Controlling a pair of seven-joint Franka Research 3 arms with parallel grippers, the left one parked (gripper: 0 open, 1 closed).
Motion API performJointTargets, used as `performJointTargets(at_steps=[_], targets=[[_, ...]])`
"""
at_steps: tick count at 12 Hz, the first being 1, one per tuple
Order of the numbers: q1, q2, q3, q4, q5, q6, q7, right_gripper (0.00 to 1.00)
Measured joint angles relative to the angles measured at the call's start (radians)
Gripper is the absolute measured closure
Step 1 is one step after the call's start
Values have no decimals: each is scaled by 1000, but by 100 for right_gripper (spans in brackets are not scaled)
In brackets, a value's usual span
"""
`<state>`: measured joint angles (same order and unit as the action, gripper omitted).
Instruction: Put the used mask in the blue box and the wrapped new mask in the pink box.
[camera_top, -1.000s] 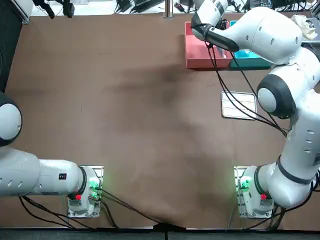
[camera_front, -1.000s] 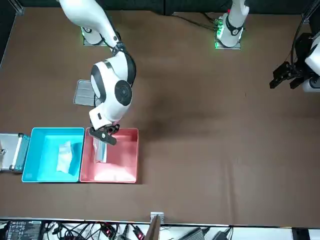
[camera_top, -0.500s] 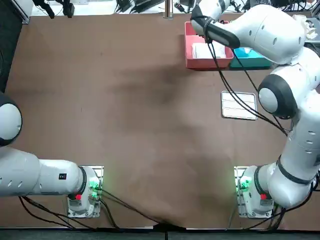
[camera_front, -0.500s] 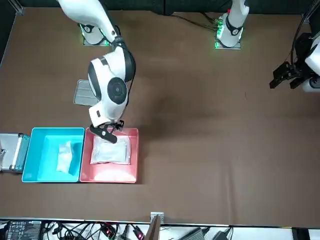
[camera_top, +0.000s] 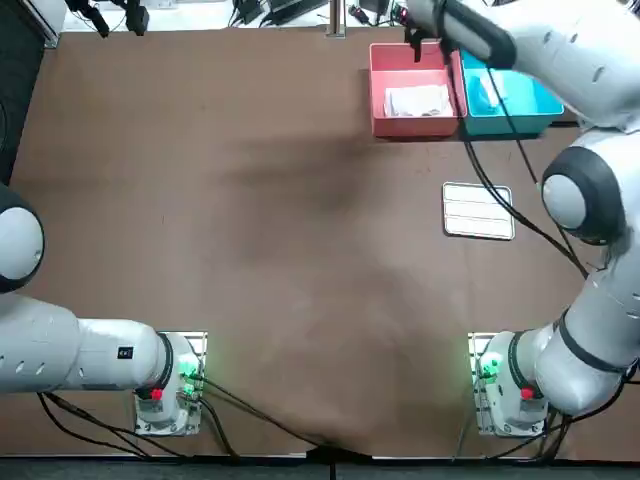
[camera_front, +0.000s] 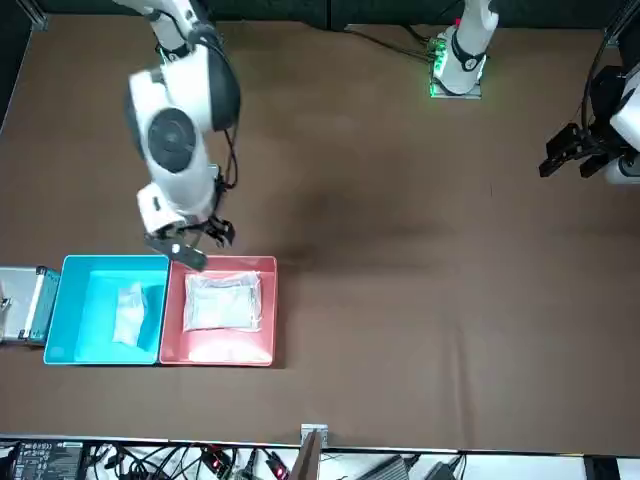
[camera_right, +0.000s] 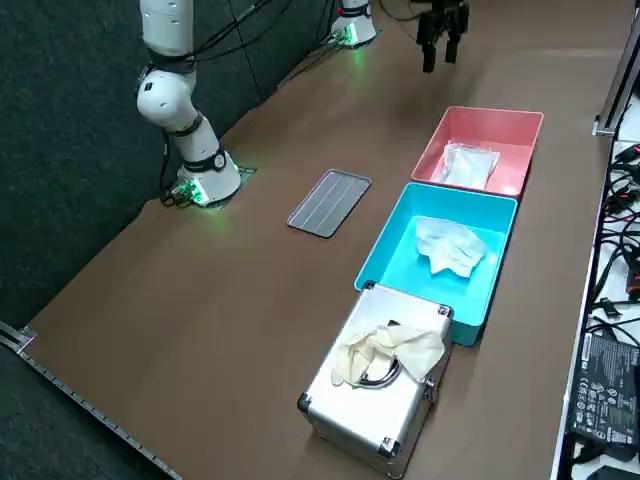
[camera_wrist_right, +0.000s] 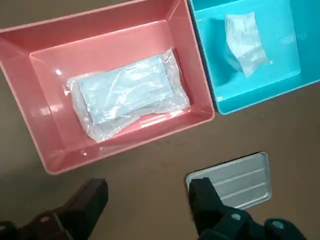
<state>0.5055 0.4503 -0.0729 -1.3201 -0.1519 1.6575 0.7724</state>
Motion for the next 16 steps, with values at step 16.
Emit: performJointTargets(at_steps=[16], targets=[[-345, -293, -7, -86, 66, -203, -745, 0]])
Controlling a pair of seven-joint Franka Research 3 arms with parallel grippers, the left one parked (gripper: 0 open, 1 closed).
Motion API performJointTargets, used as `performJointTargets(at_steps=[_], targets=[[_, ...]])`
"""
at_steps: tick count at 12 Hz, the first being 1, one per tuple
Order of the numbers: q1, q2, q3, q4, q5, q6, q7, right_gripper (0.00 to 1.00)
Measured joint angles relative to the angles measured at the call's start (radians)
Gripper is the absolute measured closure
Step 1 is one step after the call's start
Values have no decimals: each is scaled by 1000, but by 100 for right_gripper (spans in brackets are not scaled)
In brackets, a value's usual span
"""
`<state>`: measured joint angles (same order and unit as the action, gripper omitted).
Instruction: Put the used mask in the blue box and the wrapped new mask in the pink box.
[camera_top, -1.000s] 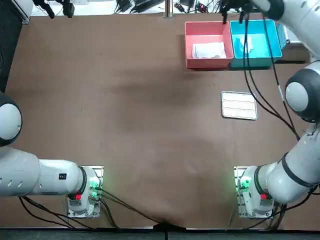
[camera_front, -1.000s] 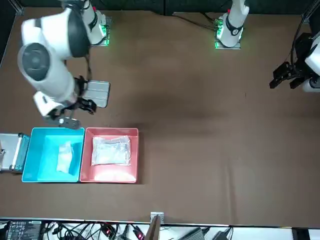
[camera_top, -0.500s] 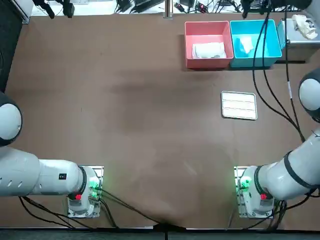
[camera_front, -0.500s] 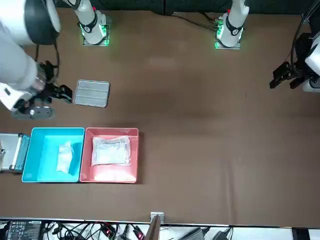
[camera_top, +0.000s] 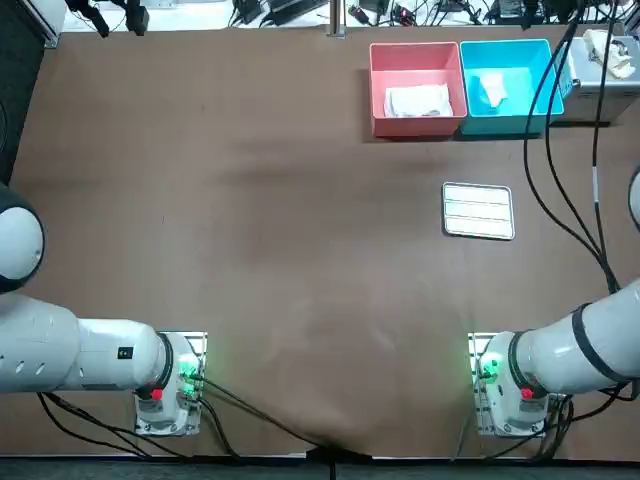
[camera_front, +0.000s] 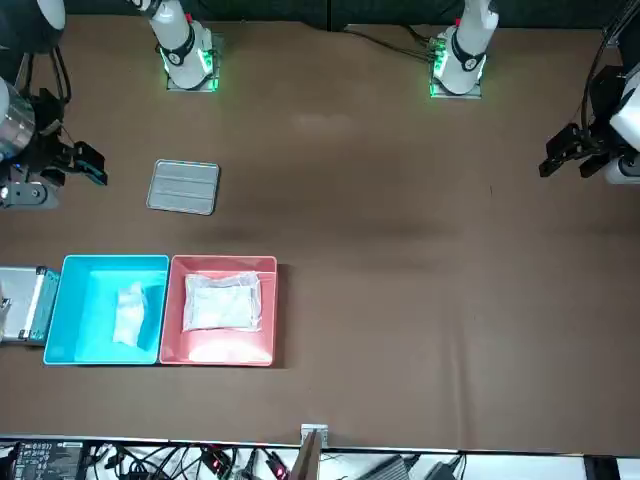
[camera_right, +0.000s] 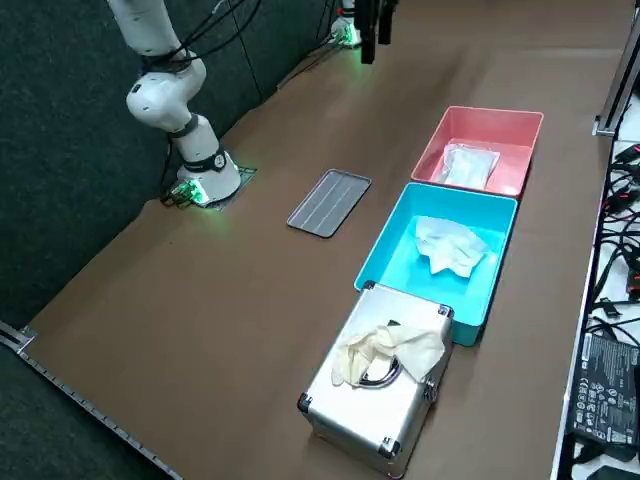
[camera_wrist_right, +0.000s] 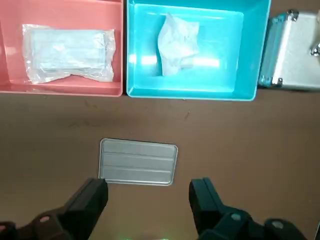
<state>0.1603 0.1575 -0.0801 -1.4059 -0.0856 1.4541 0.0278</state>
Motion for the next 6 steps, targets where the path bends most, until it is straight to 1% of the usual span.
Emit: performJointTargets(at_steps=[3, 6], targets=[[-30, -49, 0, -52, 0, 2, -1, 0], [-72, -123, 0, -149, 8, 35, -37, 0]])
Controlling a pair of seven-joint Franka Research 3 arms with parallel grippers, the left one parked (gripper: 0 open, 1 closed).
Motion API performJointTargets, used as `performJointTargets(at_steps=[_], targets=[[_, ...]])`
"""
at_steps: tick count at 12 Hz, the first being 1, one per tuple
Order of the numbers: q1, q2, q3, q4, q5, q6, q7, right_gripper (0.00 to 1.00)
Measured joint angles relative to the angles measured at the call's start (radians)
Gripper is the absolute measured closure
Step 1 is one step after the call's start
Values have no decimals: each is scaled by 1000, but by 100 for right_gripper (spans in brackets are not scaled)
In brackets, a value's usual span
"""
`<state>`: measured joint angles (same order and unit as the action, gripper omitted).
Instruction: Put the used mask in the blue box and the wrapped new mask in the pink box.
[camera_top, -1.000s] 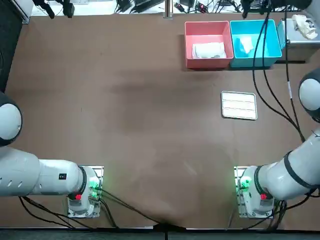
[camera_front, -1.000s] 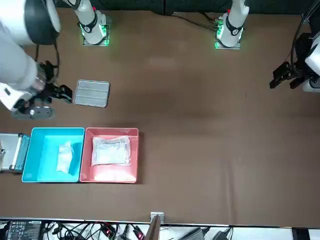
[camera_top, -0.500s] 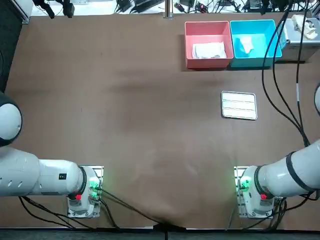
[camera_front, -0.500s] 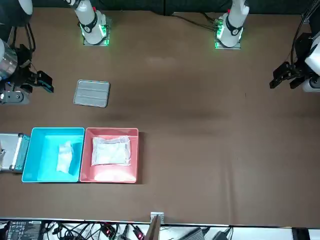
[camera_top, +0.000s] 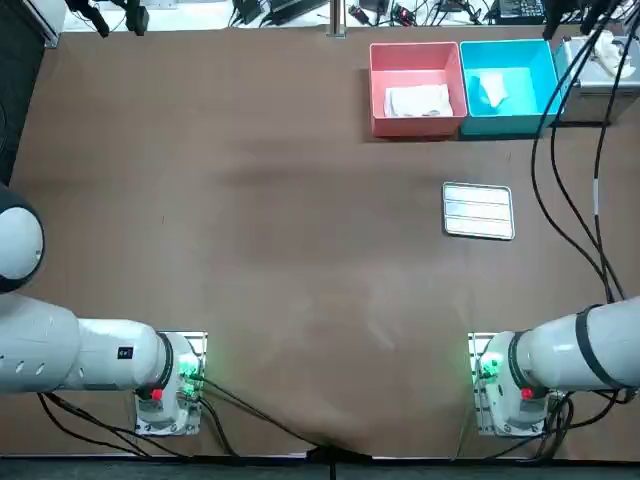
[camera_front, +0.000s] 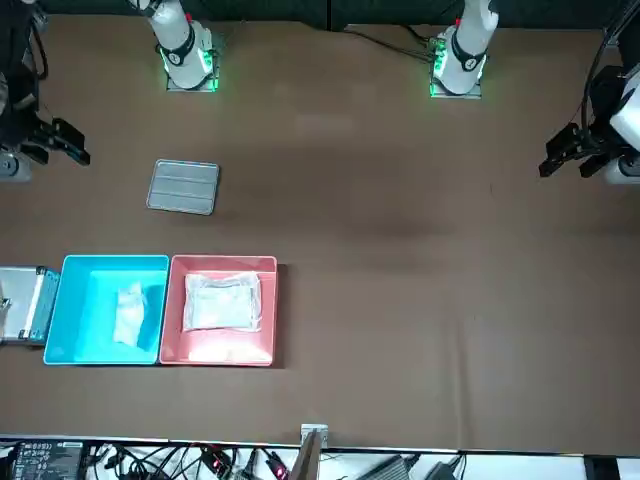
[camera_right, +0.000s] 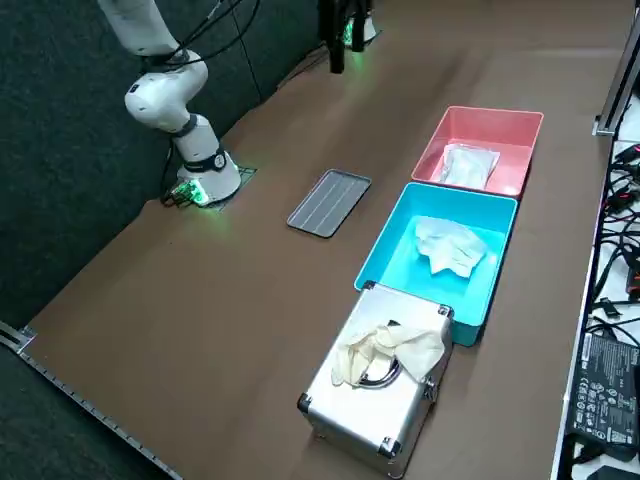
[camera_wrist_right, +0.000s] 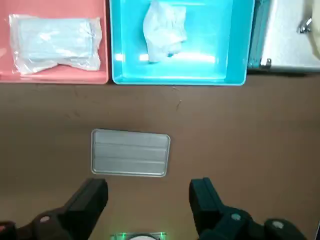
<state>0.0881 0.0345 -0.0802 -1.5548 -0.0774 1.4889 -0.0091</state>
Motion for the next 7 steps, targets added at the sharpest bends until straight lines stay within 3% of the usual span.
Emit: performJointTargets(at_steps=[3, 4, 7], targets=[[-28, -72, 0, -76, 7, 9, -24, 0], [-38, -97, 2, -94, 57, 9, -23, 0], [-49, -110, 8, -101, 87, 10, -15, 0]])
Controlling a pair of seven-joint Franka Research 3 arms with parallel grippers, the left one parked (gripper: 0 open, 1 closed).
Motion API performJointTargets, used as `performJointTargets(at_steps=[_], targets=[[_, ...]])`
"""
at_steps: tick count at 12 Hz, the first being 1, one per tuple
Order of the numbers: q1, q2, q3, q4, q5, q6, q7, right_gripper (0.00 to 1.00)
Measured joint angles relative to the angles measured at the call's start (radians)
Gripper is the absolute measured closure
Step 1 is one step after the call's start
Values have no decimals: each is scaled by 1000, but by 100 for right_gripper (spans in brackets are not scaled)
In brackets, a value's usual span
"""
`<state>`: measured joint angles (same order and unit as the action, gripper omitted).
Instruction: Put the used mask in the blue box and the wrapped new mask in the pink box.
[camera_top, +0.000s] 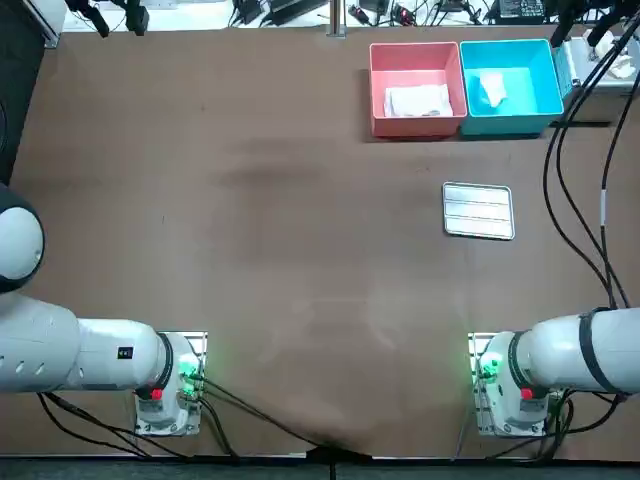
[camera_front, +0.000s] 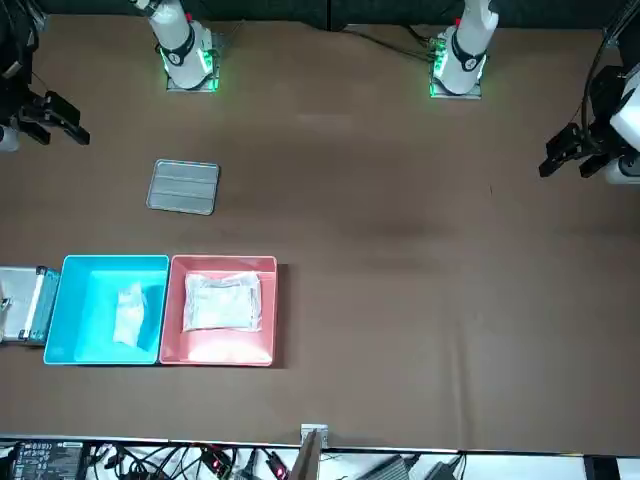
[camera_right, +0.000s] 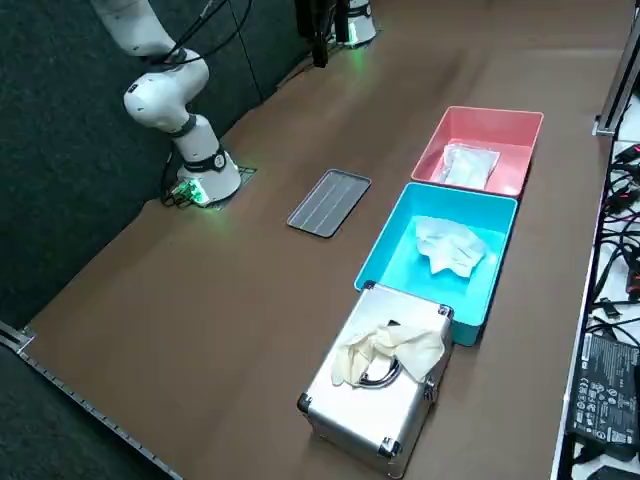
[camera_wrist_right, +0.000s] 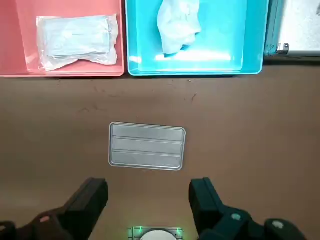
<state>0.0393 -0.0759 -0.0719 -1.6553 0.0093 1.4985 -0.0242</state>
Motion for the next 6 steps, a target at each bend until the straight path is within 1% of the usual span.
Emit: performJointTargets(at_steps=[4, 6], targets=[[-1, 0, 38, -3, 1, 7, 29, 0], [-1, 0, 44, -3, 1, 15, 31, 0]])
